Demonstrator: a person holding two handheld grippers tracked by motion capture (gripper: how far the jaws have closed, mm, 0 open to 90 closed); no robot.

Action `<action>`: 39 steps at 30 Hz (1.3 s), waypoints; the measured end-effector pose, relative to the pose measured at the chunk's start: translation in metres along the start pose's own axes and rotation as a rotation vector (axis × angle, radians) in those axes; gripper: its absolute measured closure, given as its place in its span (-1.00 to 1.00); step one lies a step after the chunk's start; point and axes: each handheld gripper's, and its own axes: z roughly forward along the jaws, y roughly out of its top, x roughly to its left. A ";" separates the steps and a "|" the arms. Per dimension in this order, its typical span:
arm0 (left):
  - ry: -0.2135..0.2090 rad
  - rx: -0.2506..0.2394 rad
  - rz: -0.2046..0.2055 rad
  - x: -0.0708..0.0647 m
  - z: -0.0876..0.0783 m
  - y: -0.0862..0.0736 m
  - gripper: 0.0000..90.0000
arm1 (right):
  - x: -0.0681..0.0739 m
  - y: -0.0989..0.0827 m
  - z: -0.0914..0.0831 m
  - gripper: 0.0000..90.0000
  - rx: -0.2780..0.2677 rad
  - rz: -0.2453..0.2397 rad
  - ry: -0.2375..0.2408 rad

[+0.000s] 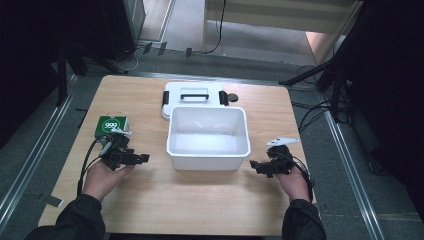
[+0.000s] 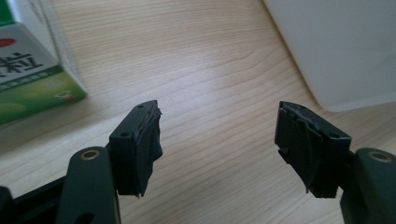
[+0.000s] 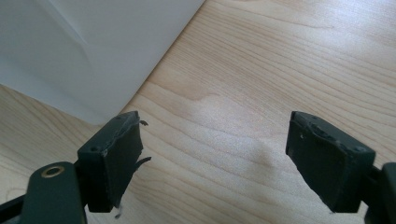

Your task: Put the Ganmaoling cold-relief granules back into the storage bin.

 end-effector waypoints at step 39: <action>-0.026 0.071 -0.069 0.002 -0.014 0.006 -0.34 | 0.001 -0.002 0.000 -0.59 0.024 -0.030 0.005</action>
